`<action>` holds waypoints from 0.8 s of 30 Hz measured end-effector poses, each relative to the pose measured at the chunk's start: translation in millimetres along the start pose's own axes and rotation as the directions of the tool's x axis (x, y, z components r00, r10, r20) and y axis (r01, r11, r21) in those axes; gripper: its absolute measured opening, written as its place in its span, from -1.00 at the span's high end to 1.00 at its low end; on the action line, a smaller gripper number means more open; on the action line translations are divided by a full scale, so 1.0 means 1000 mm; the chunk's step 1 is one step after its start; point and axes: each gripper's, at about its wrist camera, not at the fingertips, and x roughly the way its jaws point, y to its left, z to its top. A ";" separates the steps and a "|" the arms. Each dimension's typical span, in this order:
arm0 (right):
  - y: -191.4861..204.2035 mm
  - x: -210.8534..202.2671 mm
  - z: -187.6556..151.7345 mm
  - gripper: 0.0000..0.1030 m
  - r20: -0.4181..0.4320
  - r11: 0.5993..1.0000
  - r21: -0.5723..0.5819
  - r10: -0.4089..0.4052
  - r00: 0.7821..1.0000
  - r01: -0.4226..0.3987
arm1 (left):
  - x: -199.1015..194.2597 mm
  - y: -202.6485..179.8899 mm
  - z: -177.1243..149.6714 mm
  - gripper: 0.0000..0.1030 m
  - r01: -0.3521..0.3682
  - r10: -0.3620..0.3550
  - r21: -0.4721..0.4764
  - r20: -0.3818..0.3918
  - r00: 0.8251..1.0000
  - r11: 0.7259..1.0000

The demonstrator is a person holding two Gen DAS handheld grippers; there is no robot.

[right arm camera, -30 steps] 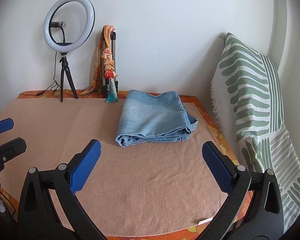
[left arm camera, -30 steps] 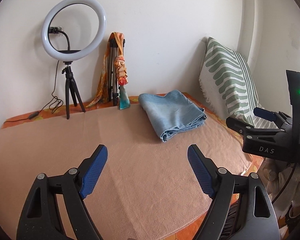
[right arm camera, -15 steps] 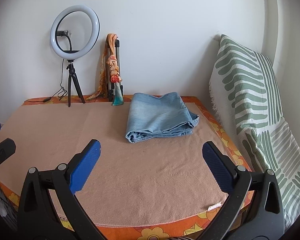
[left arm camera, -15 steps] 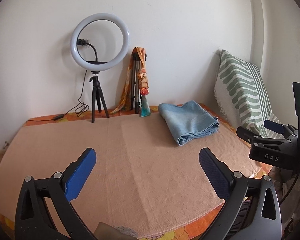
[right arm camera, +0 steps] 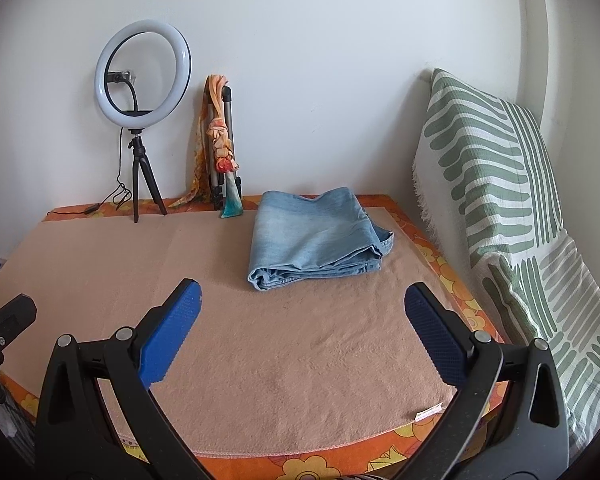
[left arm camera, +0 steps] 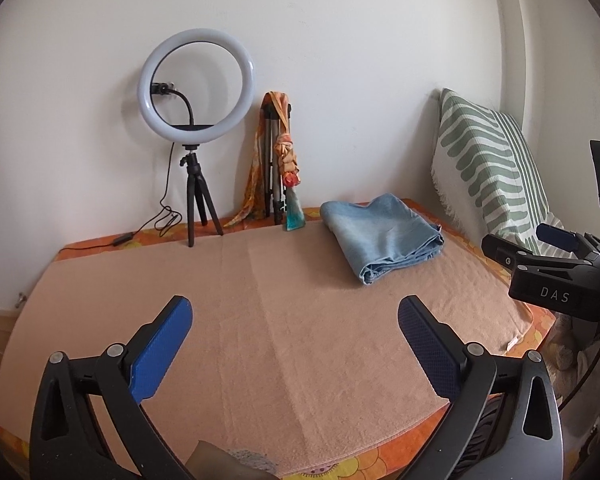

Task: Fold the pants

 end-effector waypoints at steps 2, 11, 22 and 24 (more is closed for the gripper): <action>-0.001 0.000 0.000 -1.00 -0.002 1.000 0.001 0.002 1.000 -0.002 | 0.000 0.001 0.001 -0.99 -0.002 0.002 -0.003 0.000 1.000 1.000; -0.002 0.001 -0.001 -1.00 -0.003 1.000 0.001 0.002 1.000 -0.002 | 0.000 0.003 0.000 -0.99 0.004 -0.004 -0.005 -0.010 1.000 1.000; -0.003 0.001 -0.001 -1.00 -0.004 1.000 0.001 0.003 1.000 -0.003 | 0.000 0.003 0.000 -0.99 0.010 -0.010 -0.003 -0.014 1.000 1.000; -0.003 0.001 -0.002 -1.00 -0.003 1.000 0.002 0.002 1.000 -0.002 | 0.000 0.002 -0.001 -0.99 0.009 -0.009 -0.001 -0.015 1.000 1.000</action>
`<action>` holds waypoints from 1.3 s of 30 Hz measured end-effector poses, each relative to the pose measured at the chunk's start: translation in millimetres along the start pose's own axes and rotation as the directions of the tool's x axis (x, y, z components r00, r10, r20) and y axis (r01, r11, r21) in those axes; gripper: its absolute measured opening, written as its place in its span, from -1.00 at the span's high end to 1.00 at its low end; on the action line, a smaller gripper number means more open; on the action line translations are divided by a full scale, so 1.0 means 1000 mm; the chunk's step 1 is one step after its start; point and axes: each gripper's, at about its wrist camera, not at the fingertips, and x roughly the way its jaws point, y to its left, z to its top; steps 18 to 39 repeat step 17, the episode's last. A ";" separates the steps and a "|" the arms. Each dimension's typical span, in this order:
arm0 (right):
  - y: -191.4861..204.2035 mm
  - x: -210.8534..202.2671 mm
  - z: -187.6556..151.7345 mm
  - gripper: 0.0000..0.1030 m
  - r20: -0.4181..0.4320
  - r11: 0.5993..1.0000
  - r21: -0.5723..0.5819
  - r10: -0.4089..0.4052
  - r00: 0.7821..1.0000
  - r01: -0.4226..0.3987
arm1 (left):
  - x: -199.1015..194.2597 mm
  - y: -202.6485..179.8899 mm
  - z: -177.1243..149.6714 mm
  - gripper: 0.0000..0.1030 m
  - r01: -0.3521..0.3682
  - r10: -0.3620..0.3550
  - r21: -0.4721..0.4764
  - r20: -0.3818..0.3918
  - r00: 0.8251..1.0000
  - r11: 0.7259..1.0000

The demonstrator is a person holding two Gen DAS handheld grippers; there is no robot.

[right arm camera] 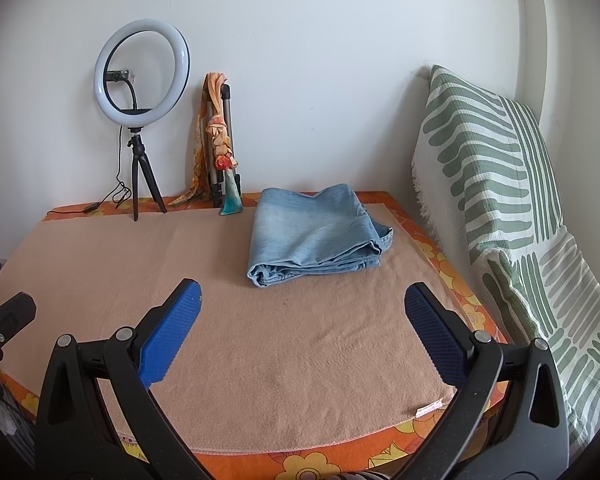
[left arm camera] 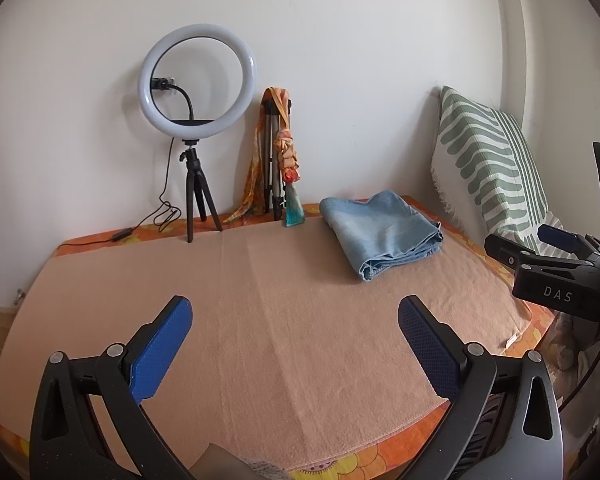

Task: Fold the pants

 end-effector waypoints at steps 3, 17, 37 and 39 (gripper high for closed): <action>0.000 0.000 0.000 -1.00 0.001 1.000 -0.002 0.001 1.000 -0.001 | 0.000 0.000 0.000 -0.99 0.001 -0.001 0.000 -0.002 1.000 1.000; 0.003 -0.004 -0.003 -1.00 -0.001 1.000 -0.005 -0.001 1.000 0.001 | -0.002 0.003 -0.001 -0.99 0.007 -0.007 -0.011 0.009 1.000 1.000; 0.003 -0.004 -0.003 -1.00 -0.001 1.000 -0.005 -0.001 1.000 0.001 | -0.002 0.003 -0.001 -0.99 0.007 -0.007 -0.011 0.009 1.000 1.000; 0.003 -0.004 -0.003 -1.00 -0.001 1.000 -0.005 -0.001 1.000 0.001 | -0.002 0.003 -0.001 -0.99 0.007 -0.007 -0.011 0.009 1.000 1.000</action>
